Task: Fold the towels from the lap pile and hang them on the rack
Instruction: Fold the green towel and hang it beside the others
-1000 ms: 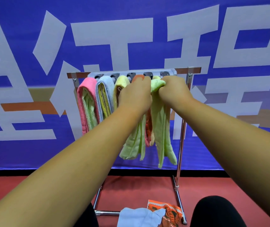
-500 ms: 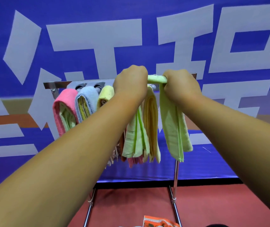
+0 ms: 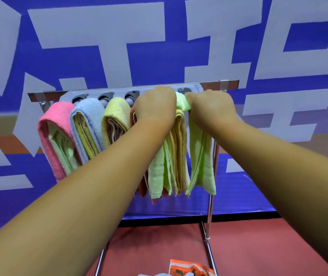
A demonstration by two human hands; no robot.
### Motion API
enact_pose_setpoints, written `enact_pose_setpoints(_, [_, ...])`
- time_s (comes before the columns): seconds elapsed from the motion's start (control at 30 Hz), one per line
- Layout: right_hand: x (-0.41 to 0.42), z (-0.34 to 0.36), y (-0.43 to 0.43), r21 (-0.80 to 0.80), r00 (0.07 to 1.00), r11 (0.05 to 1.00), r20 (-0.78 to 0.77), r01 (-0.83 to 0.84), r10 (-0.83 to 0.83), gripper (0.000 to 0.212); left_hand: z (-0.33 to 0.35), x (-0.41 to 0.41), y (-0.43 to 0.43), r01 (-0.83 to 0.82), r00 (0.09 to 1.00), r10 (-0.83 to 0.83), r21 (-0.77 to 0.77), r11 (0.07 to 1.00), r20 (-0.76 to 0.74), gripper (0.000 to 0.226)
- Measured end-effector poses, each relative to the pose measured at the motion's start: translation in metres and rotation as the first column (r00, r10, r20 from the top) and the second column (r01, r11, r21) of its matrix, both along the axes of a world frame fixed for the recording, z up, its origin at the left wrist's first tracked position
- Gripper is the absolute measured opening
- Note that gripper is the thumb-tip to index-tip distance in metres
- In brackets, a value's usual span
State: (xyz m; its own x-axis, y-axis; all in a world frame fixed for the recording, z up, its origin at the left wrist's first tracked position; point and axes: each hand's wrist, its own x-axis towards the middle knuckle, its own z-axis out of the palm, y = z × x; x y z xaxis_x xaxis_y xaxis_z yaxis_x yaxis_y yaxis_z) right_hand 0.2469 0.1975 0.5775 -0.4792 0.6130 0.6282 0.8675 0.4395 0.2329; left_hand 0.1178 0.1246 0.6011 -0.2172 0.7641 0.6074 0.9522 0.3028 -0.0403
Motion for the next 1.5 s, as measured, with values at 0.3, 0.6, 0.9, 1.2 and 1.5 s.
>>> enact_pose_setpoints(0.3, [-0.004, -0.046, -0.002, -0.097, 0.976, 0.987, -0.188, -0.128, 0.108, 0.016, -0.034, -0.001, -0.011, 0.042, 0.998, -0.044, 0.041, 0.998, 0.043, 0.025])
enact_pose_setpoints(0.6, [-0.005, -0.117, -0.015, -0.61, 0.872, 0.682, -0.482, -0.404, 0.085, 0.035, -0.078, -0.01, -0.022, 0.195, 0.927, -0.232, 0.149, 0.969, 0.294, 0.014])
enact_pose_setpoints(0.9, [-0.021, -0.136, -0.011, -0.599, 0.776, 0.663, -0.63, -0.449, -0.043, 0.046, -0.078, -0.006, -0.023, 0.196, 0.889, -0.26, 0.2, 0.96, 0.376, 0.006])
enact_pose_setpoints(1.2, [0.01, -0.132, -0.006, -0.49, 0.678, 0.805, -0.719, -0.334, -0.156, 0.016, -0.079, 0.012, -0.011, 0.173, 0.792, -0.227, 0.149, 0.974, 0.567, 0.018])
enact_pose_setpoints(1.5, [0.023, -0.134, -0.004, -0.451, 0.728, 0.838, -0.678, -0.308, -0.098, 0.015, -0.104, 0.016, 0.012, 0.176, 0.61, -0.168, 0.074, 0.982, 0.774, 0.035])
